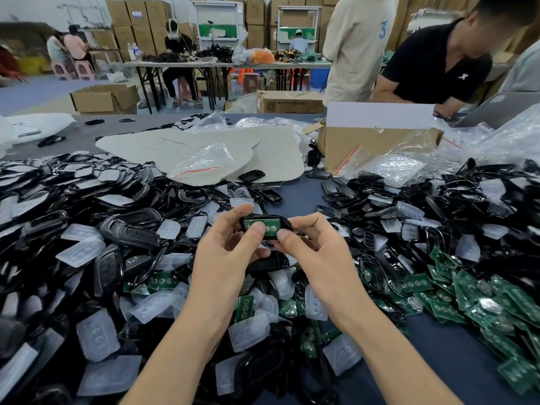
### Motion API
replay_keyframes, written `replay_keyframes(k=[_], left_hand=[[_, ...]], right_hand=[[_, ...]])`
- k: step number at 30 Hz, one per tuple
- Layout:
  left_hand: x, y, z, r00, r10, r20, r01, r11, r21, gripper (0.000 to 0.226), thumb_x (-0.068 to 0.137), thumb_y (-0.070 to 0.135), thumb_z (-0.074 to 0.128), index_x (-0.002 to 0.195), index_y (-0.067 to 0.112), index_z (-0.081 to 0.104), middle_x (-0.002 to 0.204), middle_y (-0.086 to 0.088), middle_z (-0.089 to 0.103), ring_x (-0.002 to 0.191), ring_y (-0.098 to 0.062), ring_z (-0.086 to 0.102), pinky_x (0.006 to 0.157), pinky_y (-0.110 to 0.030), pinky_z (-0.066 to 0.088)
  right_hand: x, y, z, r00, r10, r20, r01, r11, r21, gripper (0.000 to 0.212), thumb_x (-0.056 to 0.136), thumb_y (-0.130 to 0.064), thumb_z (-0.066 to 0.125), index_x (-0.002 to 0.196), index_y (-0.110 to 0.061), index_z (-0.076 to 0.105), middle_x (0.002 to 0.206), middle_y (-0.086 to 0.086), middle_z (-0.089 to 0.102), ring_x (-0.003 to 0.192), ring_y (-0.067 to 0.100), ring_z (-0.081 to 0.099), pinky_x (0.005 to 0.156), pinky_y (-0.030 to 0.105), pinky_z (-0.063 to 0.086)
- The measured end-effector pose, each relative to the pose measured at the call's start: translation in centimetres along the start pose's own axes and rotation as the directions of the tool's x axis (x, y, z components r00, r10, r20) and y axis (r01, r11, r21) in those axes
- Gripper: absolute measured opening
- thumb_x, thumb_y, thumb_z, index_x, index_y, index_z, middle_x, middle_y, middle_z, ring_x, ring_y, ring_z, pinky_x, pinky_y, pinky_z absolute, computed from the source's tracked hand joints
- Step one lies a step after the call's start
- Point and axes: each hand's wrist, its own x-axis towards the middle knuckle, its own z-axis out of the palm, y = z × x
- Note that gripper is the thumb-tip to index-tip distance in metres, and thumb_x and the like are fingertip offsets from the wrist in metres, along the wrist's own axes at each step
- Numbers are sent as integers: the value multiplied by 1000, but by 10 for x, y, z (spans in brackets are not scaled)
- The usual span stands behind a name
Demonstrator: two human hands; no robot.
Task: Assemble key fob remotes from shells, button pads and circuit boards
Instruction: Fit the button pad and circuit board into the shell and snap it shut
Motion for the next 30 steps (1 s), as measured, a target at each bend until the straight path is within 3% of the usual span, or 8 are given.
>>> replay_keyframes(k=[4,9,14,19,22,26,28,30], left_hand=[[0,2,-1,998,-38,58,43,995,-93,21,76,26,72,96,27,76,96,-4,75,84,-15,67,64,-22,54],[0,1,-1,997,-33,75,41,993,-108,24,75,25,73,99,23,75,97,-7,74,81,-16,63,64,-22,52],[1,-1,-2,998,-16,64,20,998,-58,20,76,28,73,96,28,76,98,-8,74,84,-19,61,68,-24,52],[-1,-2,-1,998,-14,55,13,1000,26,24,77,33,74,101,28,75,97,-10,73,76,-17,61,68,-22,53],[-3,-3,1,999,8,40,-11,997,76,17,84,25,74,101,24,75,97,-15,72,75,-17,63,70,-23,56],[-7,-4,7,997,52,60,-62,984,168,8,93,15,67,100,14,71,93,-5,75,79,-13,67,69,-22,56],[-12,-4,11,990,97,105,-123,953,276,4,94,18,65,95,19,69,85,-1,73,74,-15,66,66,-29,56],[-18,-4,14,981,113,158,-163,921,353,9,94,30,63,88,25,68,79,-1,70,72,-28,62,70,-44,52]], right_hand=[[1,3,-1,999,39,17,-40,993,112,10,94,-12,69,103,-14,63,99,-3,77,93,16,76,80,19,56],[3,5,0,998,63,29,-67,978,199,15,87,-16,72,91,-30,74,104,3,77,96,21,75,83,21,56],[4,7,-1,995,91,46,-100,964,248,14,83,-19,73,88,-31,77,105,6,77,97,23,75,84,22,57],[5,7,0,994,92,56,-101,974,202,18,82,-26,76,100,-27,76,105,3,77,94,20,74,82,22,57],[5,6,0,996,72,47,-78,989,125,17,83,-29,75,101,-30,77,100,1,77,88,16,72,78,21,56],[7,4,-3,997,75,-3,-73,983,167,12,84,-31,73,94,-26,79,89,-1,75,75,10,64,72,22,53],[9,3,-5,994,101,-50,-88,974,206,11,86,-31,73,90,-24,80,86,0,74,75,12,64,71,24,55],[10,1,-8,985,142,-97,-111,956,270,11,91,-28,72,90,-22,82,85,-1,75,78,13,69,73,25,57]])
